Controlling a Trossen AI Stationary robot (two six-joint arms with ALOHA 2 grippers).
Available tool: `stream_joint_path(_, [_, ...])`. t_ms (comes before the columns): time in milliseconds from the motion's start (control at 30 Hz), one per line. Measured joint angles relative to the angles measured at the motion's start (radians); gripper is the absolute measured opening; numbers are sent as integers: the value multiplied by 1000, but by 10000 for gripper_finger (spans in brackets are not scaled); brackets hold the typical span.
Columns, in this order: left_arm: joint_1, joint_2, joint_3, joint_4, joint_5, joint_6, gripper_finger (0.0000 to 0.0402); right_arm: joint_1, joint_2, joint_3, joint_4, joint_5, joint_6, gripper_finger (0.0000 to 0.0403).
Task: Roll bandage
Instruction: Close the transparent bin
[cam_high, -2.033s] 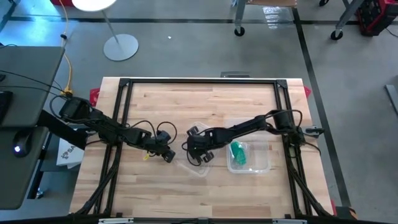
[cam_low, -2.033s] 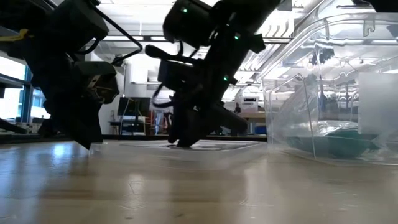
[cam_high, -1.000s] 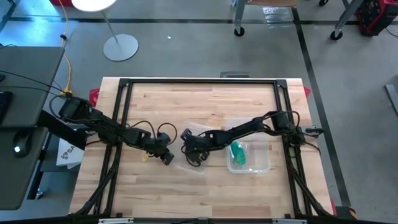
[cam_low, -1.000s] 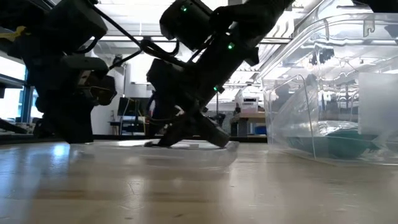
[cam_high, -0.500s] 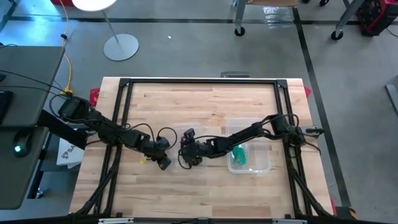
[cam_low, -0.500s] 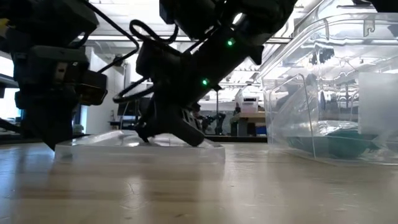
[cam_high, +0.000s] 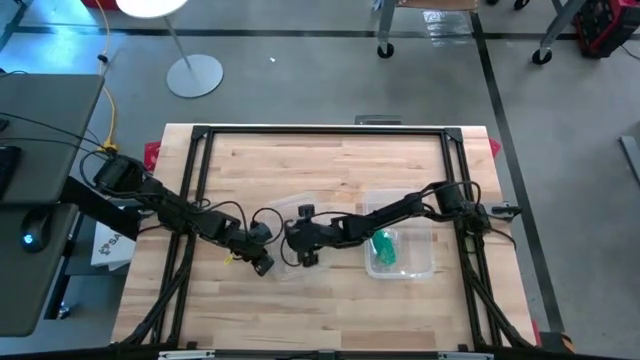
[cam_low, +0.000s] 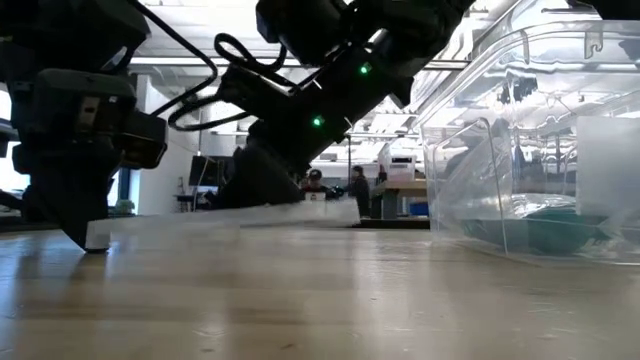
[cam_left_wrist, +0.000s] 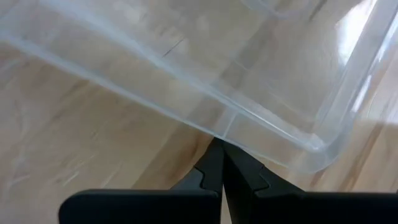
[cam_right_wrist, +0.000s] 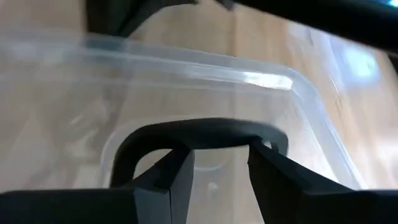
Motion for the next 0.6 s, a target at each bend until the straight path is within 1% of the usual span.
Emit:
stream_joint_path(100, [-9,0,0,-1,-8,-8,0,-5,-6,0,5,5,116,139])
stream_joint_path(267, [-25,0,-1,-7,-19,-25,0,-13,-15,3,4,57,315,139])
stream_joint_path(400, [-32,0,-1,-9,-19,-28,0,-14,-15,3,0,69,455,139])
stream_joint_path(500, [-36,-4,-1,-9,-20,-31,0,-13,-16,3,-4,68,514,139])
stream_joint_path(600, [-37,-12,-2,-6,-17,-44,0,-13,-16,3,-16,68,531,139])
